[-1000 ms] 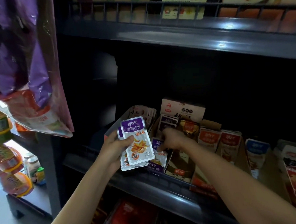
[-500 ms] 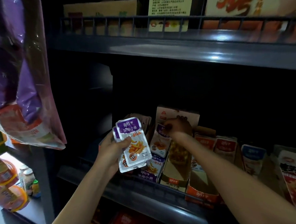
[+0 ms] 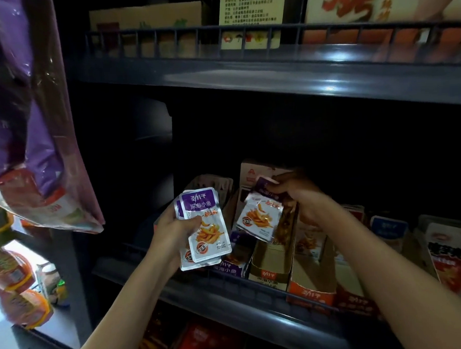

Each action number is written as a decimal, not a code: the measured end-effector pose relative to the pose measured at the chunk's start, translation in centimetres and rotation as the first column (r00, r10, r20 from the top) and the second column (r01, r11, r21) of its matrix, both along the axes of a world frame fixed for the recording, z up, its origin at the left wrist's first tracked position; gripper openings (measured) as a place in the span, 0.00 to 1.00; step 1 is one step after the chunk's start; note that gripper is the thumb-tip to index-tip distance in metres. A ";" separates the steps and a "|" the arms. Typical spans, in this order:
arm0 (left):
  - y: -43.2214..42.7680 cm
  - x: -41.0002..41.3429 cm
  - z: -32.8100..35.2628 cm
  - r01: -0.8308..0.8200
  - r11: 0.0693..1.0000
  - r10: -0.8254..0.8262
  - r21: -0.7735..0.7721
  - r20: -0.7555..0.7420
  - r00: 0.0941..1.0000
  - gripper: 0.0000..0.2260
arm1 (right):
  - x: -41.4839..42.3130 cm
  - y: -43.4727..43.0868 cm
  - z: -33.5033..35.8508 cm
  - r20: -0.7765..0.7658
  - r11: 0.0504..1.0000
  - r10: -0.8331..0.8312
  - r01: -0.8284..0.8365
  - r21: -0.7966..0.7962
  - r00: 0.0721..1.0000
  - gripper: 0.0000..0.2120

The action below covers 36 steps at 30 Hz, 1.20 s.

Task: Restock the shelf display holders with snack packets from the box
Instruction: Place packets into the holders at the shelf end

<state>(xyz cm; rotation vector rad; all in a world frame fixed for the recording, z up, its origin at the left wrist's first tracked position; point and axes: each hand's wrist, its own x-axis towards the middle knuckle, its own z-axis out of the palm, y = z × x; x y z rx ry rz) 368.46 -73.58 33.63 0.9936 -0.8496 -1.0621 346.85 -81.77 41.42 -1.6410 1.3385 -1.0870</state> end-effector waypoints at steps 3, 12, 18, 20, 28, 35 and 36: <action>0.5 -1.1 0.9 0.058 0.996 -0.060 0.065 0.040 0.997 0.12 | 0.5 2.9 0.1 -0.008 0.983 0.177 -0.177 0.047 0.984 0.07; 3.1 -2.3 0.5 0.159 0.979 -0.162 0.126 0.012 0.987 0.13 | 4.7 6.4 -3.4 -0.046 0.970 0.215 -0.218 -0.103 0.976 0.06; 4.0 -3.5 0.2 0.130 0.984 -0.125 0.124 -0.044 0.991 0.11 | 4.2 9.6 -5.6 0.245 0.977 0.166 -0.193 0.089 0.955 0.23; 4.2 -4.1 0.3 0.139 0.979 -0.131 0.147 -0.066 0.989 0.10 | 3.4 10.5 -6.1 0.364 0.955 0.131 -0.217 0.204 0.922 0.21; 4.9 -8.6 0.9 0.243 0.954 -0.243 0.177 -0.020 0.970 0.06 | -0.6 12.4 -6.5 0.501 0.964 0.028 -0.156 0.215 0.865 0.14; 4.7 -9.8 1.3 0.322 0.923 -0.358 0.212 0.161 0.920 0.10 | -4.4 12.3 -5.8 0.505 0.968 -0.111 -0.021 0.249 0.856 0.16; 4.2 -9.3 1.3 0.267 0.940 -0.305 0.212 0.176 0.936 0.12 | -5.1 12.0 -5.7 0.499 0.967 -0.136 0.005 0.255 0.856 0.16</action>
